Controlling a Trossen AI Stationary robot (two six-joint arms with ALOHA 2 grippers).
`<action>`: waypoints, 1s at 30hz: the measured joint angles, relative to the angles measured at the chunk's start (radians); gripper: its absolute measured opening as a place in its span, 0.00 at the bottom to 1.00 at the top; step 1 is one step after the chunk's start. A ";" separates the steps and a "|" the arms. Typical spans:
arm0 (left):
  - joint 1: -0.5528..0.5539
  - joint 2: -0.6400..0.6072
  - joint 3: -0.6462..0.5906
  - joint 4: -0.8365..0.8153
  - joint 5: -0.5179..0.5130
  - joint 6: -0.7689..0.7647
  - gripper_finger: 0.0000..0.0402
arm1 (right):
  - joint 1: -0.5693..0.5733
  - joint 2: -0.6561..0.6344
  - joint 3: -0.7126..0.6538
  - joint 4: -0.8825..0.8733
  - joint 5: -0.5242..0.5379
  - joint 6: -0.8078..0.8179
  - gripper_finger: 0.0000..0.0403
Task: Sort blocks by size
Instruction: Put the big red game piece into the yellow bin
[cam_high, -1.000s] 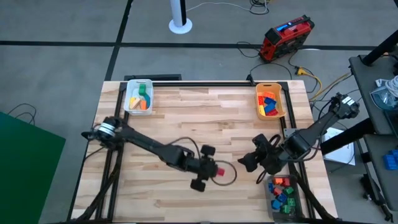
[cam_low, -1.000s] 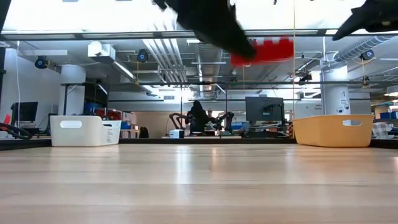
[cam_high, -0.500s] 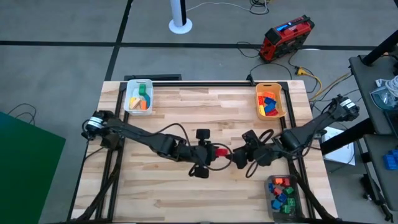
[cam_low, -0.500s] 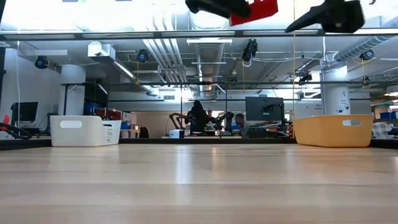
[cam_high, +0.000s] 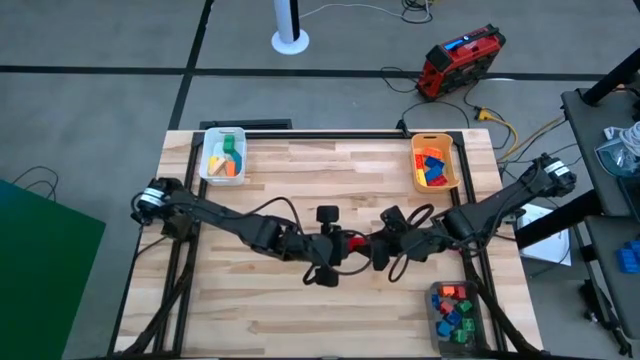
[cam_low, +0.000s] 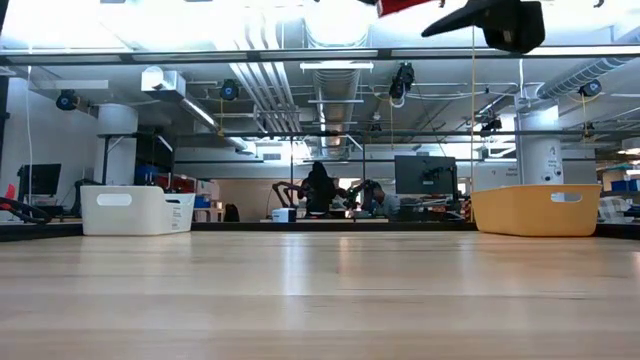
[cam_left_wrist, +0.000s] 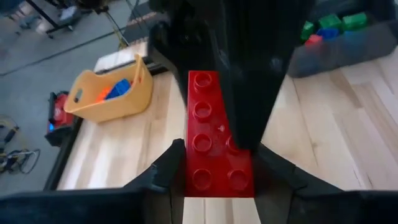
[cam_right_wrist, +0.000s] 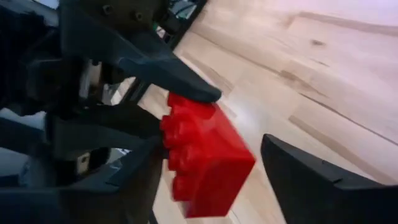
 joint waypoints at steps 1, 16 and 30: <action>0.000 0.000 0.003 0.004 -0.010 0.004 0.29 | 0.000 0.000 0.000 0.001 0.006 -0.003 0.64; 0.001 0.001 0.019 -0.050 -0.076 0.045 0.34 | -0.025 -0.002 0.002 0.044 0.011 -0.055 0.21; 0.174 -0.015 0.020 -0.248 0.110 0.040 0.49 | -0.470 -0.008 0.000 -0.140 -0.379 -0.182 0.21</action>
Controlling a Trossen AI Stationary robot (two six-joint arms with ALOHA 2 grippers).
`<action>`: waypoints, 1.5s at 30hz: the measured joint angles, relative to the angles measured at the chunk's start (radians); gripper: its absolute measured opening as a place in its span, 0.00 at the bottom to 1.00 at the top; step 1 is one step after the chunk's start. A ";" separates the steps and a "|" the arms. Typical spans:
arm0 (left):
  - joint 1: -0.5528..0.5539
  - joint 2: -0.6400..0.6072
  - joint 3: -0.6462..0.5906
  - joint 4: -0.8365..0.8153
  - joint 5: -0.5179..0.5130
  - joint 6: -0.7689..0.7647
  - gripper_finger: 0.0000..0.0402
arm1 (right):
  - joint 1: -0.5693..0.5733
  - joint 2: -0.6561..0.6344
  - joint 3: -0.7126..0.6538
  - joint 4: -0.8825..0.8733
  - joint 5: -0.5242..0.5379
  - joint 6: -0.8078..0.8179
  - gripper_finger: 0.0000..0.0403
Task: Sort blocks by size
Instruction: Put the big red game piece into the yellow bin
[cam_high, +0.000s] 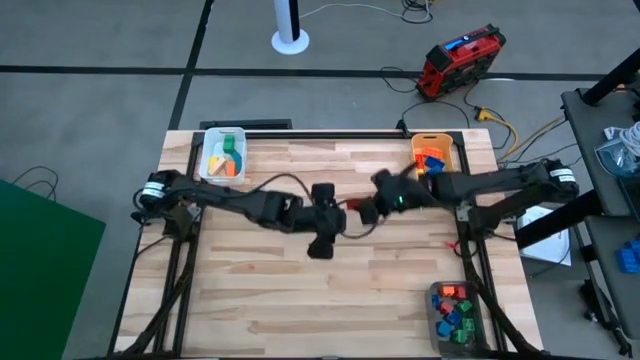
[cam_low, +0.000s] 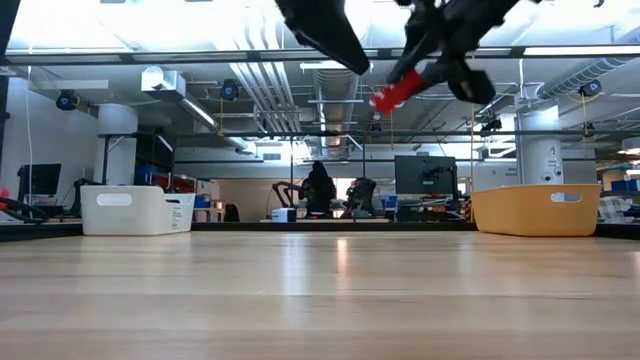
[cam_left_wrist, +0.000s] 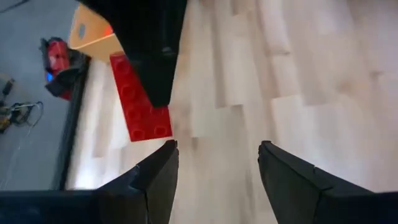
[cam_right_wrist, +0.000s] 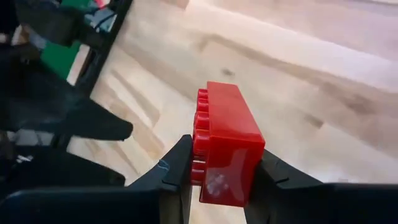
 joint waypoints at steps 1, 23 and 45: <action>0.020 0.000 0.000 0.003 0.001 0.014 0.49 | -0.043 0.000 0.000 -0.004 -0.042 -0.011 0.21; 0.481 -0.069 -0.002 -0.010 0.450 0.162 0.49 | -0.704 0.168 0.348 -0.811 0.042 -0.393 0.21; 0.532 -0.477 -0.003 -0.092 0.477 0.169 0.49 | -0.865 0.312 0.292 -0.811 0.195 -0.560 0.34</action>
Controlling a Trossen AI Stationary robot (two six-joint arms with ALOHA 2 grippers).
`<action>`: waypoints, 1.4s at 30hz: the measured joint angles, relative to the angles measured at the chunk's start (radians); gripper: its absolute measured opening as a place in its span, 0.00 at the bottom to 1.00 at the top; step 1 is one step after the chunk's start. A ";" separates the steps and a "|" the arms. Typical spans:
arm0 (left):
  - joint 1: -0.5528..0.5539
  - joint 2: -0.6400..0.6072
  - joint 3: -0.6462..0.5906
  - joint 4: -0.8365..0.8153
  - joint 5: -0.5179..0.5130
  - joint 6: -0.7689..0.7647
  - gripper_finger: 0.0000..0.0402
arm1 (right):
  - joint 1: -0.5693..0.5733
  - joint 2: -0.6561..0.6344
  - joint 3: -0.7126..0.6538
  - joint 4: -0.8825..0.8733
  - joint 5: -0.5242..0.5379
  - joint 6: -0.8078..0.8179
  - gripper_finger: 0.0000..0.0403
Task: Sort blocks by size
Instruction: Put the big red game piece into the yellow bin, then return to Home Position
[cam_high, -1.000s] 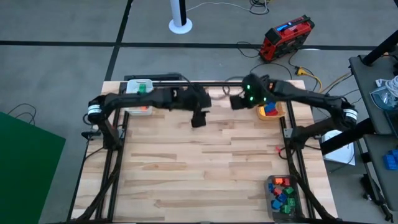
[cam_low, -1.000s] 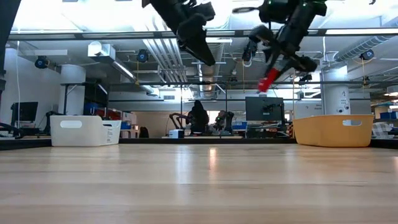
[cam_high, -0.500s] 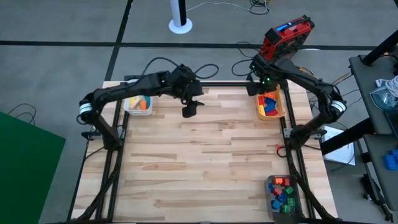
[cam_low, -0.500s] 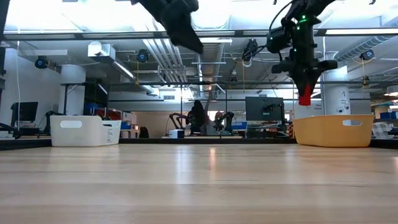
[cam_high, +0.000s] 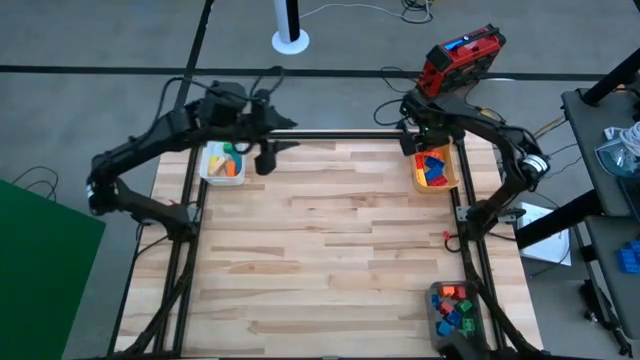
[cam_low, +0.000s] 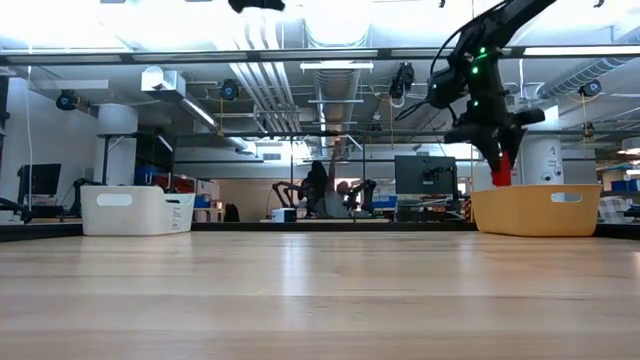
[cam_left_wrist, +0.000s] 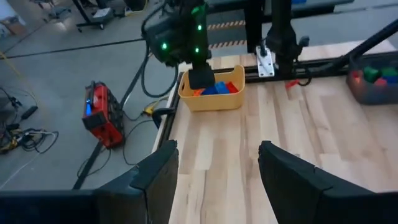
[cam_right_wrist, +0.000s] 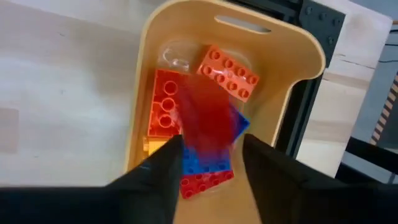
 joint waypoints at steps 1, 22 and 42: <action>0.000 -0.014 0.000 -0.010 -0.001 -0.008 0.49 | 0.000 0.010 0.001 0.000 0.001 0.000 0.38; -0.006 -0.104 -0.001 -0.156 0.024 -0.460 0.49 | 0.427 -0.463 -0.023 0.257 -0.022 -0.055 0.69; -0.046 -0.687 -0.569 0.425 0.201 -0.417 0.49 | 0.890 -1.004 -0.562 1.077 -0.030 -0.283 0.79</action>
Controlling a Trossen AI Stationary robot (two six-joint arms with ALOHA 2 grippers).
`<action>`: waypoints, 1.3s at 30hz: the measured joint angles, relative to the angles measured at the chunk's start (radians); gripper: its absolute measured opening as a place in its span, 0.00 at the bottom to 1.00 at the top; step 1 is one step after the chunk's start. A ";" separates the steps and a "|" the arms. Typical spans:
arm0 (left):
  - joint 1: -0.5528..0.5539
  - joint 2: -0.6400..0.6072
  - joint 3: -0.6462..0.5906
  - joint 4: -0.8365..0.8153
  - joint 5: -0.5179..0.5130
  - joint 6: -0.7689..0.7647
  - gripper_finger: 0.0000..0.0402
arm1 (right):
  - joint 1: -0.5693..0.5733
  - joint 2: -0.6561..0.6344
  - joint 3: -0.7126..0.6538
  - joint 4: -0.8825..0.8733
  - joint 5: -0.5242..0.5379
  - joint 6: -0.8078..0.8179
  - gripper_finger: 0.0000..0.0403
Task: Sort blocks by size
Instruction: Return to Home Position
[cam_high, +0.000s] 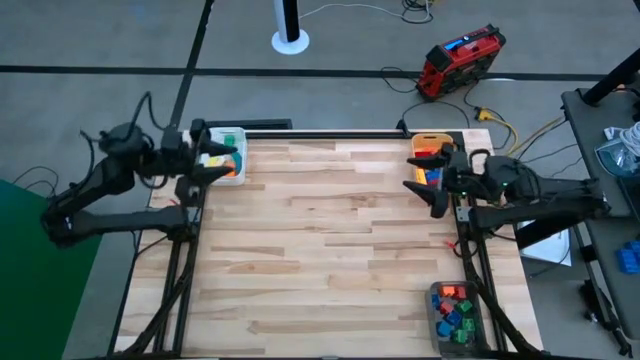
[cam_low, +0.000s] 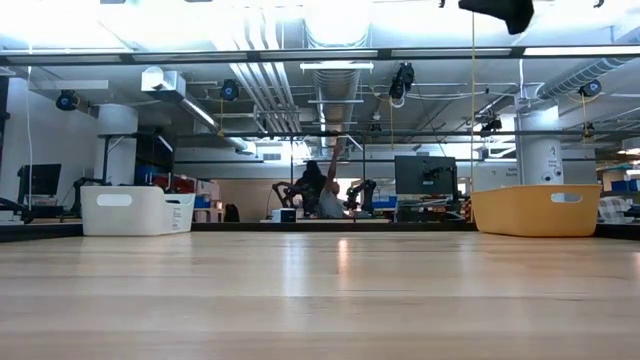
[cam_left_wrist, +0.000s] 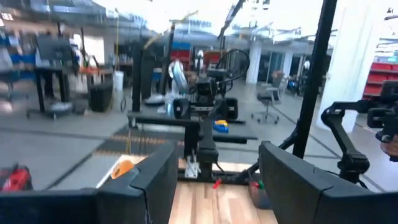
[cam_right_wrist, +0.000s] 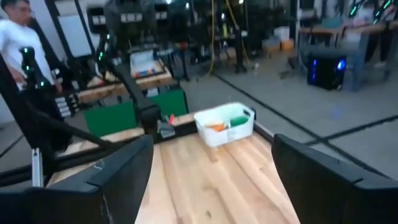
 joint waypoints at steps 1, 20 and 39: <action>0.000 -0.033 -0.036 0.017 0.000 0.006 0.49 | 0.000 -0.024 -0.011 0.004 0.001 -0.007 0.79; 0.004 -0.504 -0.621 0.510 -0.017 -0.144 0.49 | 0.000 -0.345 -0.264 0.154 -0.161 -0.048 0.81; 0.005 -0.539 -0.994 0.825 -0.150 -0.193 0.49 | 0.000 -0.417 -0.718 0.697 -0.131 0.020 0.72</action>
